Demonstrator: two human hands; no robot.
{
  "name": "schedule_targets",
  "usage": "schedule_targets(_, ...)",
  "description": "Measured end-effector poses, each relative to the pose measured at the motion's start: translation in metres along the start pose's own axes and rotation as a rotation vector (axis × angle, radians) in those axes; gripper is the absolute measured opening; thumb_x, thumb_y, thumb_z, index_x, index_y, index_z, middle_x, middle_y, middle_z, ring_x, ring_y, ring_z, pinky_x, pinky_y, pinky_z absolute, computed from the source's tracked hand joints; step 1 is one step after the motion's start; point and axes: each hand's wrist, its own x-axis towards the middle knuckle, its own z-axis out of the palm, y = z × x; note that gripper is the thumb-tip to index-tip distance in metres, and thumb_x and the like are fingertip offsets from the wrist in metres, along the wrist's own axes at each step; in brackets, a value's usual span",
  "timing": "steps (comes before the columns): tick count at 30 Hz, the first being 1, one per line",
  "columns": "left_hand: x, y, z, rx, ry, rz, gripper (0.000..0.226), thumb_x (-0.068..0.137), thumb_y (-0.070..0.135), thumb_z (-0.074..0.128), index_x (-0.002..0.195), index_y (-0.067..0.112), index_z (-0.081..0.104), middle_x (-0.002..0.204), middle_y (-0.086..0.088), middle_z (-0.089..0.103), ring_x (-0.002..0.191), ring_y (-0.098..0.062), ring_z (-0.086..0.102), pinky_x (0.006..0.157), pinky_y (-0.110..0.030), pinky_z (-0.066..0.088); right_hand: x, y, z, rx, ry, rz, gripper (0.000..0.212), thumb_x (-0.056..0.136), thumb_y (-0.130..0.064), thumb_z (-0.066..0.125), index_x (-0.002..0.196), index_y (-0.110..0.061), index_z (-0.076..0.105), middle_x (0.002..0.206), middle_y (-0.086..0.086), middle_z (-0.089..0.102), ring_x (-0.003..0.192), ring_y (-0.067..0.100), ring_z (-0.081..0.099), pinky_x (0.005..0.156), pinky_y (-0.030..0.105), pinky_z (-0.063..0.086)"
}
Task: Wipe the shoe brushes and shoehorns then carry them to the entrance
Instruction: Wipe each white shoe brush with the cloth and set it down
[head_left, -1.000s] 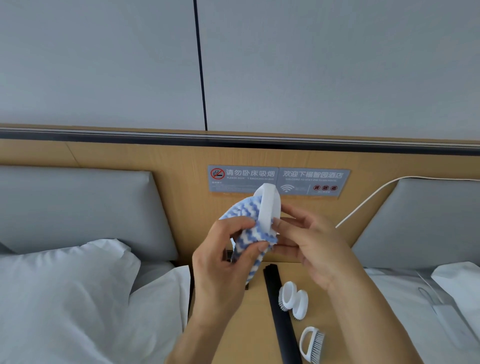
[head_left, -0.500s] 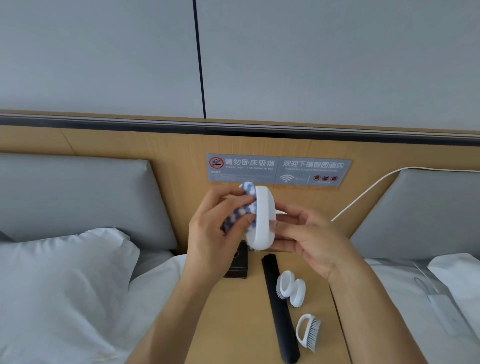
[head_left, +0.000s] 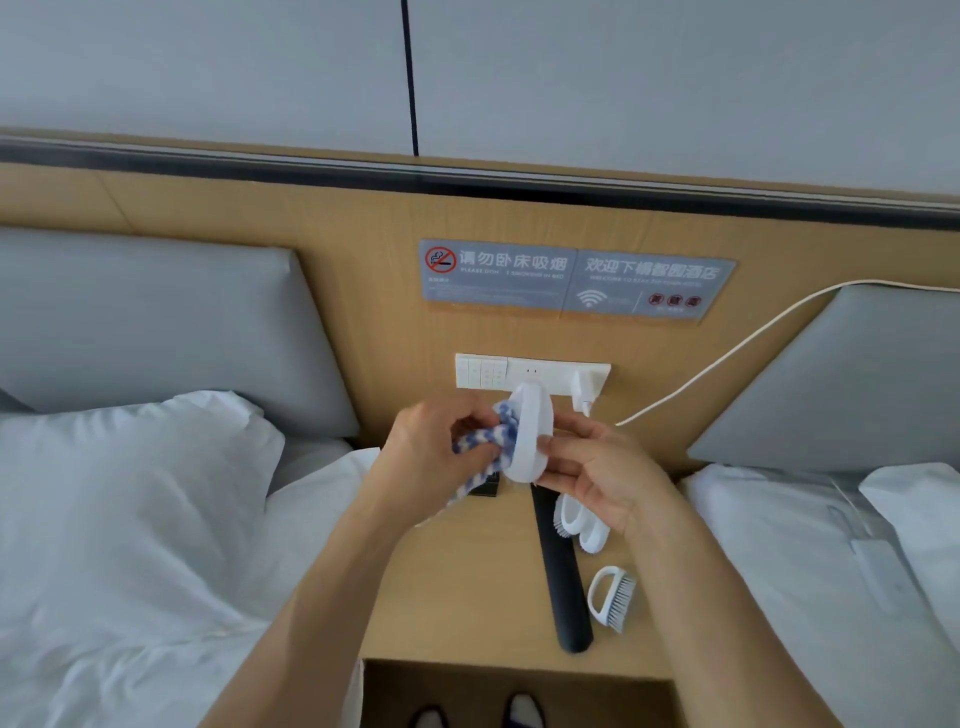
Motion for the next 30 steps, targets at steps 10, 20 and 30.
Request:
schedule_targets(10,-0.01,-0.088,0.013,-0.261,0.321,-0.403,0.005,0.088,0.022,0.067,0.09,0.026,0.064,0.075,0.011,0.067,0.063,0.003,0.059,0.058,-0.013,0.046,0.066,0.085,0.015,-0.041,0.043,0.289,0.044,0.093,0.006,0.062,0.133,-0.008,0.053,0.129,0.02,0.064,0.11,0.034,0.067,0.09,0.047,0.059)
schedule_targets(20,-0.049,-0.181,0.054,-0.244,0.411,-0.736,0.008,0.092,0.029,0.066,0.091,0.023,0.06,0.087,0.007,0.066,0.085,-0.014,0.066,0.079,-0.04,0.059,0.128,0.216,0.009,-0.333,0.215,0.534,0.046,0.089,-0.001,0.071,0.131,-0.013,0.059,0.127,0.015,0.063,0.1,0.025,0.067,0.073,0.031,0.058)
schedule_targets(30,-0.07,-0.242,0.075,-0.222,0.415,-0.825,0.012,0.09,0.028,0.066,0.094,0.017,0.063,0.091,0.001,0.069,0.086,-0.019,0.068,0.078,-0.046,0.059,0.19,0.307,0.019,-0.349,0.254,0.602,0.023,0.088,0.003,0.071,0.11,-0.002,0.065,0.12,0.021,0.069,0.102,0.032,0.07,0.077,0.035,0.058)
